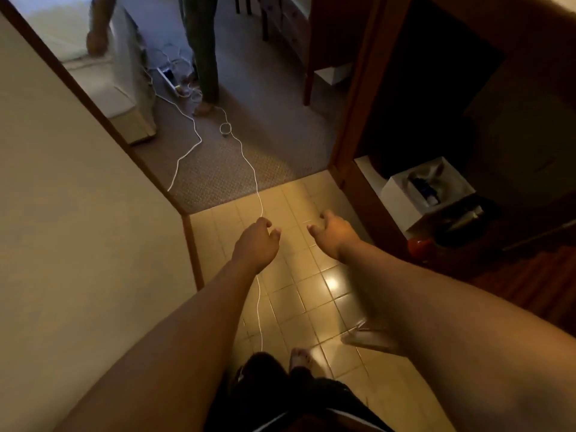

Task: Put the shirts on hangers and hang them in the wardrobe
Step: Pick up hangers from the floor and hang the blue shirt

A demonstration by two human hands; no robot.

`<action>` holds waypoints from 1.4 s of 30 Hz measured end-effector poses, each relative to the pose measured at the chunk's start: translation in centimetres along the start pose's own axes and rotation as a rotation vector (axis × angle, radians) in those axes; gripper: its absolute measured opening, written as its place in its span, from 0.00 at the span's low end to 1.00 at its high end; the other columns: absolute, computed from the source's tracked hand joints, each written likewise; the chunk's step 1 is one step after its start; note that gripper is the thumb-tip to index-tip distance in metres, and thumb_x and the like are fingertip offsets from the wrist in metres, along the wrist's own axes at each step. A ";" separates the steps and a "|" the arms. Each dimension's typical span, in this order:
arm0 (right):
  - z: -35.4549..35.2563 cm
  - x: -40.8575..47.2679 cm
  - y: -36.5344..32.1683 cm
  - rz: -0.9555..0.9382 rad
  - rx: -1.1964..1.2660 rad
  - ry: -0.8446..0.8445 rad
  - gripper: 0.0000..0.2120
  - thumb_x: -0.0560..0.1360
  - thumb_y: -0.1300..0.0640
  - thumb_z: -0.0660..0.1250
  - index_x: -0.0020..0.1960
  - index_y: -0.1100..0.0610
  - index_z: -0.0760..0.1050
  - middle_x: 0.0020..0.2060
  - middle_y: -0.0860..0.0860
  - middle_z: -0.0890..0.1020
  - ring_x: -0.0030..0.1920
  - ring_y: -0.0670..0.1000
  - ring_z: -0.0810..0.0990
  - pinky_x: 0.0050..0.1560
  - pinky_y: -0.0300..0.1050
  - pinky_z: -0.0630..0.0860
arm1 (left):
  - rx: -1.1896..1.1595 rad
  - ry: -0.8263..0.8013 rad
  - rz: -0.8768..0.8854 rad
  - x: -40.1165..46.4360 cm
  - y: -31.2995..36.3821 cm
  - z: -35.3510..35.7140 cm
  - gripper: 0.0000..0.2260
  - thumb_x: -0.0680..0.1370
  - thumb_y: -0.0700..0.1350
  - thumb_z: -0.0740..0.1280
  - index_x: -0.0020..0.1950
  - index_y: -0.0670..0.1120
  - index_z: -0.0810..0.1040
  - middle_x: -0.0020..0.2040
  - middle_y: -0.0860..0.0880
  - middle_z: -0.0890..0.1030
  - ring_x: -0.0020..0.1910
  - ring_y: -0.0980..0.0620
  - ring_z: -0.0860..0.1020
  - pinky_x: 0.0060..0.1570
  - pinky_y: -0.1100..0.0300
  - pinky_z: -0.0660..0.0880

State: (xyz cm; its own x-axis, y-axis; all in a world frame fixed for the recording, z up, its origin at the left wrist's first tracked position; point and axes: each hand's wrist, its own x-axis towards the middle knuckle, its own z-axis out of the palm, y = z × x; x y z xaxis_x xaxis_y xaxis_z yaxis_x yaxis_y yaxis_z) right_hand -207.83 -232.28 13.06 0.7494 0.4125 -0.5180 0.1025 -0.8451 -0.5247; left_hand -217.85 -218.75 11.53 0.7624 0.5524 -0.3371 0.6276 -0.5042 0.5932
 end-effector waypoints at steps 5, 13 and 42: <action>-2.0 9.0 -3.1 0.013 -0.017 -0.029 0.26 0.80 0.45 0.58 0.73 0.56 0.60 0.69 0.60 0.70 0.66 0.61 0.71 0.62 0.50 0.70 | 0.023 -0.055 -0.012 9.7 1.8 -1.6 0.18 0.82 0.51 0.59 0.68 0.42 0.70 0.62 0.41 0.77 0.61 0.43 0.74 0.58 0.53 0.71; -7.6 26.6 -10.3 0.061 0.014 0.007 0.26 0.81 0.47 0.58 0.73 0.58 0.61 0.69 0.61 0.69 0.67 0.61 0.69 0.63 0.48 0.68 | 0.036 -0.138 0.040 30.6 4.4 -5.7 0.17 0.81 0.51 0.59 0.65 0.42 0.72 0.59 0.41 0.78 0.58 0.41 0.76 0.55 0.52 0.71; -44.6 92.0 -34.5 0.114 0.123 0.132 0.26 0.80 0.45 0.58 0.75 0.53 0.59 0.71 0.55 0.67 0.68 0.57 0.69 0.59 0.50 0.70 | 0.009 -0.112 0.104 104.2 34.7 -21.2 0.15 0.81 0.51 0.61 0.64 0.46 0.71 0.52 0.48 0.76 0.49 0.52 0.76 0.48 0.56 0.76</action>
State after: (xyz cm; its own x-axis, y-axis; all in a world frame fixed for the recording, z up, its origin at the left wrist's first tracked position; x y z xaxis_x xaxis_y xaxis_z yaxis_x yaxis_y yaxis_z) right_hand -113.28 -180.37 13.63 0.8313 0.2616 -0.4904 -0.0628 -0.8325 -0.5505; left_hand -119.99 -164.62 12.53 0.8357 0.4198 -0.3542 0.5456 -0.5611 0.6225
